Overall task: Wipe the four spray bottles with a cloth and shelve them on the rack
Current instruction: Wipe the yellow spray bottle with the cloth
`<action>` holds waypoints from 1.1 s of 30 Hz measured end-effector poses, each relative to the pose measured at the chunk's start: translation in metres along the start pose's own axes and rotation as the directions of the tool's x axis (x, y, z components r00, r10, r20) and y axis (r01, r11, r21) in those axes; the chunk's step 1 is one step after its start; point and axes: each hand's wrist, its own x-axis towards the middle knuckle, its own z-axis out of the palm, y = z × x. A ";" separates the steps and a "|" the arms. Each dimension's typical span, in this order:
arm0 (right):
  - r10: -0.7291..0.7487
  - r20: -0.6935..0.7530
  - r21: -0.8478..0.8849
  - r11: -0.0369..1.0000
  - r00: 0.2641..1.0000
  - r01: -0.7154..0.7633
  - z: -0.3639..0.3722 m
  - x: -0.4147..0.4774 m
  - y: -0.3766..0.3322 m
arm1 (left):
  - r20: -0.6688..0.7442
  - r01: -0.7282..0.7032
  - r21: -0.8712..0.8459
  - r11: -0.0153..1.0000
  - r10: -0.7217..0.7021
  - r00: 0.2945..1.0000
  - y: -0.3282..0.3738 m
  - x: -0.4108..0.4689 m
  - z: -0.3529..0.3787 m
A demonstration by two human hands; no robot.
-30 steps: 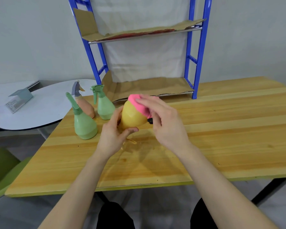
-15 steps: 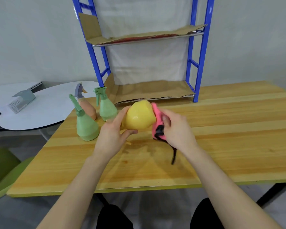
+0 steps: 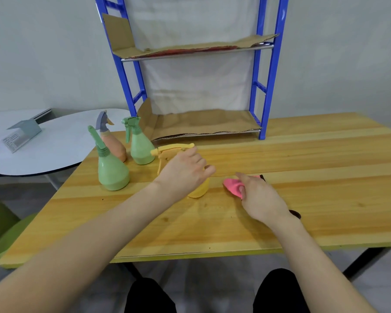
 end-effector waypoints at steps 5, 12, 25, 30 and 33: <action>0.125 -0.089 0.090 0.989 0.988 -0.118 0.001 -0.002 0.012 | -0.011 -0.106 -0.002 0.994 0.106 0.994 0.006 0.010 -0.003; 0.132 -0.098 0.104 0.987 0.986 -0.122 -0.006 -0.009 0.022 | -0.100 -0.213 -0.102 0.972 0.203 0.974 0.011 -0.003 0.000; 0.280 -0.383 0.592 0.806 0.880 0.002 -0.029 -0.002 -0.002 | 0.252 0.443 -0.893 0.077 -0.730 0.635 -0.016 -0.041 0.024; -0.013 -0.513 0.516 0.794 0.858 0.321 -0.070 0.031 -0.056 | 0.270 0.407 -0.913 0.022 -0.715 0.644 -0.014 -0.029 0.024; -0.245 -0.342 0.398 0.837 0.907 0.376 -0.066 0.054 -0.072 | 0.250 0.376 -0.926 0.024 -0.706 0.662 -0.014 -0.023 0.020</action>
